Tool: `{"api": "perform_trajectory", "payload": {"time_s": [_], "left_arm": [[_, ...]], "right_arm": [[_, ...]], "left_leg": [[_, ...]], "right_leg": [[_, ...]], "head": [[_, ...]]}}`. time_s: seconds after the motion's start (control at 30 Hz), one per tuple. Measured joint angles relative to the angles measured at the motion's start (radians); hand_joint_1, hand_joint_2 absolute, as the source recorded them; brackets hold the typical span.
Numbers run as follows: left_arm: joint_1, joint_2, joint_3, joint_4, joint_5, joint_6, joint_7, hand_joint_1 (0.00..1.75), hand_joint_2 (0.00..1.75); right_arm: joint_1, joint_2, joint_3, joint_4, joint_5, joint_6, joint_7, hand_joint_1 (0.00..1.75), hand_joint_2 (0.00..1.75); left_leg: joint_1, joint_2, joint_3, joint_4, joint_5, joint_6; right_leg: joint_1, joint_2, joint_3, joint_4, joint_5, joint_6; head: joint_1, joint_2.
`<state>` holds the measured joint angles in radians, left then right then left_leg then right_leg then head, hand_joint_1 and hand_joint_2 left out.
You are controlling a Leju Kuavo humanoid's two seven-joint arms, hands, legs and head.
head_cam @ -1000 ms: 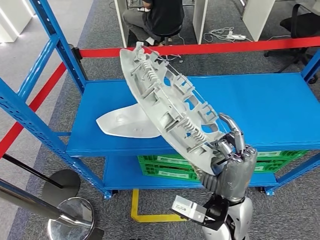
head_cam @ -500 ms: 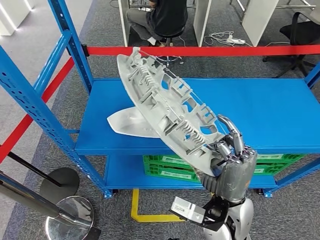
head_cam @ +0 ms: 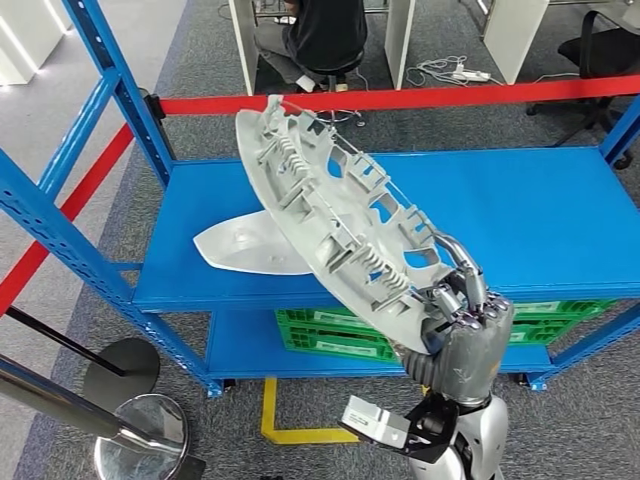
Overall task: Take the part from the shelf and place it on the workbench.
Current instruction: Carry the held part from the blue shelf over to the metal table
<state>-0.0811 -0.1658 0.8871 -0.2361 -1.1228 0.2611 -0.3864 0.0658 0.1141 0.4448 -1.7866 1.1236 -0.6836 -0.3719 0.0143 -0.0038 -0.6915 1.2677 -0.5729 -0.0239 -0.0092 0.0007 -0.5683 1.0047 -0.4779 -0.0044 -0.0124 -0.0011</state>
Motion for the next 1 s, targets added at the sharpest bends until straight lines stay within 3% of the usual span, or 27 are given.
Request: {"api": "perform_trajectory", "payload": {"time_s": [0.07, 0.13, 0.27, 0.33, 0.4, 0.43, 0.47, 0.5, 0.53, 0.63, 0.67, 0.77, 0.83, 0.93, 0.97, 1.0], "left_arm": [[-0.001, 0.000, 0.001, 0.000, 0.000, 0.007, 0.001, 0.00, 1.75], [-0.002, 0.000, 0.001, 0.000, -0.001, 0.013, 0.001, 0.00, 1.75], [0.000, -0.002, 0.002, 0.000, -0.001, 0.028, 0.001, 0.00, 1.75], [0.001, -0.003, 0.003, 0.000, -0.001, 0.034, 0.001, 0.00, 1.75], [0.001, -0.004, 0.003, 0.000, -0.001, 0.036, 0.001, 0.00, 1.75], [0.002, -0.005, 0.004, 0.000, -0.001, 0.036, 0.001, 0.00, 1.75], [0.002, -0.006, 0.004, 0.000, -0.001, 0.036, 0.001, 0.00, 1.75], [0.003, -0.007, 0.005, 0.000, -0.001, 0.037, 0.001, 0.00, 1.75], [0.003, -0.007, 0.006, 0.000, -0.002, 0.037, 0.001, 0.00, 1.75], [0.002, -0.008, 0.008, 0.000, -0.002, 0.039, 0.001, 0.00, 1.75], [0.002, -0.008, 0.009, 0.000, -0.003, 0.040, 0.001, 0.00, 1.75], [0.002, -0.009, 0.011, 0.000, -0.005, 0.042, 0.001, 0.00, 1.75], [0.003, -0.010, 0.016, 0.000, -0.006, 0.042, 0.001, 0.00, 1.75], [0.003, -0.009, 0.021, 0.000, -0.006, 0.042, 0.001, 0.00, 1.75], [0.003, -0.010, 0.023, 0.000, -0.006, 0.042, 0.001, 0.00, 1.75], [0.003, -0.010, 0.024, 0.000, -0.006, 0.042, 0.001, 0.00, 1.75]], "right_arm": [[0.008, 0.004, -0.006, -0.005, -0.004, 0.000, -0.015, 1.75, 1.75], [0.016, 0.008, -0.013, -0.013, -0.009, 0.000, -0.029, 1.75, 1.75], [0.056, 0.029, -0.052, -0.051, -0.039, 0.000, -0.093, 1.75, 1.75], [0.076, 0.039, -0.079, -0.074, -0.061, -0.001, -0.128, 1.75, 1.75], [0.089, 0.043, -0.098, -0.086, -0.073, -0.001, -0.142, 1.75, 1.75], [0.095, 0.044, -0.107, -0.089, -0.077, -0.001, -0.144, 1.75, 1.75], [0.101, 0.046, -0.115, -0.091, -0.080, -0.001, -0.145, 1.75, 1.75], [0.105, 0.048, -0.122, -0.092, -0.083, -0.001, -0.146, 1.75, 1.75], [0.108, 0.051, -0.127, -0.093, -0.087, -0.001, -0.147, 1.75, 1.75], [0.111, 0.057, -0.135, -0.101, -0.103, -0.001, -0.153, 1.75, 1.75], [0.112, 0.058, -0.136, -0.104, -0.108, -0.001, -0.155, 1.75, 1.75], [0.114, 0.063, -0.142, -0.111, -0.119, -0.001, -0.161, 1.75, 1.75], [0.115, 0.067, -0.146, -0.114, -0.124, -0.001, -0.162, 1.75, 1.75], [0.116, 0.071, -0.153, -0.117, -0.132, -0.001, -0.162, 1.75, 1.75], [0.117, 0.071, -0.154, -0.117, -0.134, -0.001, -0.162, 1.75, 1.75], [0.117, 0.071, -0.155, -0.117, -0.135, -0.001, -0.162, 1.75, 1.75]], "left_leg": [[-0.001, 0.000, 0.061, -0.125, 0.070, 0.008], [-0.005, 0.000, 0.108, -0.226, 0.102, 0.017], [-0.005, 0.000, 0.112, -0.253, 0.108, 0.034], [-0.001, 0.001, 0.109, -0.260, 0.116, 0.047], [-0.003, 0.003, 0.102, -0.260, 0.121, 0.053], [-0.004, 0.004, 0.098, -0.260, 0.124, 0.054], [-0.004, 0.004, 0.094, -0.259, 0.127, 0.054], [-0.005, 0.004, 0.090, -0.259, 0.130, 0.053], [-0.005, 0.004, 0.087, -0.258, 0.133, 0.052], [-0.007, 0.003, 0.081, -0.256, 0.143, 0.041], [-0.008, 0.003, 0.079, -0.255, 0.147, 0.035], [-0.008, 0.003, 0.074, -0.254, 0.155, 0.017], [-0.006, 0.002, 0.056, -0.214, 0.107, 0.006], [-0.003, 0.002, 0.005, -0.040, -0.022, -0.005], [-0.003, 0.002, 0.001, 0.002, -0.039, -0.006], [-0.003, 0.002, 0.012, 0.010, -0.036, -0.005]], "right_leg": [[0.001, 0.001, 0.003, 0.001, -0.001, 0.002], [0.004, 0.001, 0.001, 0.004, -0.002, 0.009], [0.004, -0.001, -0.008, 0.008, -0.007, 0.030], [0.002, -0.001, -0.035, 0.069, -0.057, 0.038], [0.001, -0.001, -0.086, 0.203, -0.133, 0.044], [0.000, -0.001, -0.107, 0.261, -0.157, 0.046], [0.000, -0.001, -0.113, 0.288, -0.162, 0.047], [0.000, -0.001, -0.100, 0.274, -0.147, 0.047], [0.000, -0.001, -0.066, 0.222, -0.119, 0.045], [0.002, -0.001, 0.058, 0.021, -0.056, 0.039], [0.004, 0.000, 0.074, -0.007, -0.053, 0.036], [0.005, 0.000, 0.061, -0.014, -0.043, 0.019], [0.002, -0.003, 0.048, -0.017, -0.028, 0.001], [0.002, -0.005, 0.022, -0.016, -0.004, -0.011], [0.003, -0.005, 0.012, -0.015, 0.003, -0.011], [0.005, -0.005, 0.001, -0.014, 0.010, -0.010]], "head": [[0.000, 0.000], [0.000, 0.000], [0.002, 0.000], [0.005, 0.000], [0.008, 0.000], [0.008, 0.000], [0.008, 0.000], [0.008, 0.000], [0.008, 0.000], [0.007, 0.000], [0.007, 0.000], [0.007, 0.000], [0.004, 0.000], [0.001, 0.000], [0.001, 0.000], [0.000, 0.000]]}}
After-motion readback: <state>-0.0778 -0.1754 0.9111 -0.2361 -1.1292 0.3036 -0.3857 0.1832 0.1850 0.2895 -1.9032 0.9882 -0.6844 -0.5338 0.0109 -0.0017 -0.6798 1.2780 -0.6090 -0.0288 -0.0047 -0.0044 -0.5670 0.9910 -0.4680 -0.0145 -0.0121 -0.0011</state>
